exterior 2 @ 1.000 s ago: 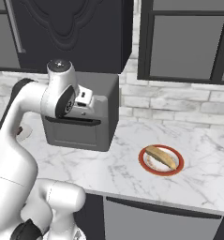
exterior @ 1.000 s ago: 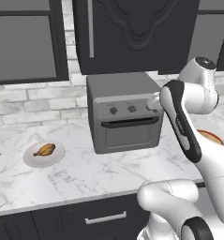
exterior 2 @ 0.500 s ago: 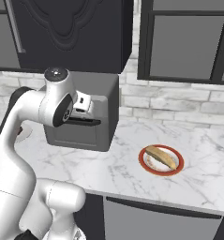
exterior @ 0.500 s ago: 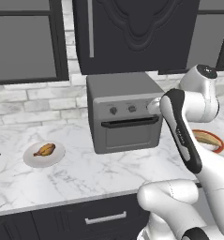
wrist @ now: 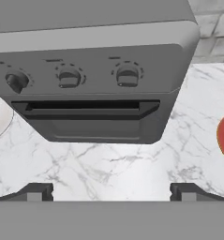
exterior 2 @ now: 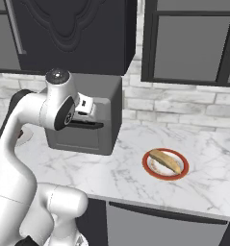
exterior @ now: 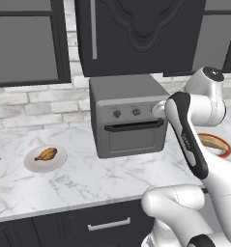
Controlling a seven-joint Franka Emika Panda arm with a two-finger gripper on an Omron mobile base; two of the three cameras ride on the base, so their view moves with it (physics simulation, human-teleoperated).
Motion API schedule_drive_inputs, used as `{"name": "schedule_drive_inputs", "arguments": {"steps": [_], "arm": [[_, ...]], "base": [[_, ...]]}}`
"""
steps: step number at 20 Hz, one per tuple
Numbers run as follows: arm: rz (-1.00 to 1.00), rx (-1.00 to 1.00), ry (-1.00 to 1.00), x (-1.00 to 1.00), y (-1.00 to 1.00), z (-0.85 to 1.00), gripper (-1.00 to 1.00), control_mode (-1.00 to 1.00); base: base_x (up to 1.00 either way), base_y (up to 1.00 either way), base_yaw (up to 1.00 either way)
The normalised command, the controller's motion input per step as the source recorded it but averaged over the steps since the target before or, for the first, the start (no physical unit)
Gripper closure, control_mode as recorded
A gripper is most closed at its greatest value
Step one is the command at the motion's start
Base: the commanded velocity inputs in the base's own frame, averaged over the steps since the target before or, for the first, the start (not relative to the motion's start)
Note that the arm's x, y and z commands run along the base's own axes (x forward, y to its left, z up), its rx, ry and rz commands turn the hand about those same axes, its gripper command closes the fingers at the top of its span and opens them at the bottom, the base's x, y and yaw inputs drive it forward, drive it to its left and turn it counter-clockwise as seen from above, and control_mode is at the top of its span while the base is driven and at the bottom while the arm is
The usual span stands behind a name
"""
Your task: Open the toaster oven door. Place the baguette on the bottom rack in the toaster oven and place the chicken drumstick on the top rack.
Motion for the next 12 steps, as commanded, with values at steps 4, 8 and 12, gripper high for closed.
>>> {"name": "schedule_drive_inputs", "arguments": {"steps": [4, 8, 12], "arm": [[0.0, 0.0, 0.0, 0.0, 0.0, 0.0, -1.0, 1.0], [0.0, 0.0, 0.0, 0.0, 0.0, 0.0, -1.0, 1.0], [0.0, 0.0, 0.0, 0.0, 0.0, 0.0, -1.0, 1.0]], "base": [[-0.24, -0.06, 0.01], [-0.27, -0.37, -0.15], [0.16, -0.56, -0.08]]}}
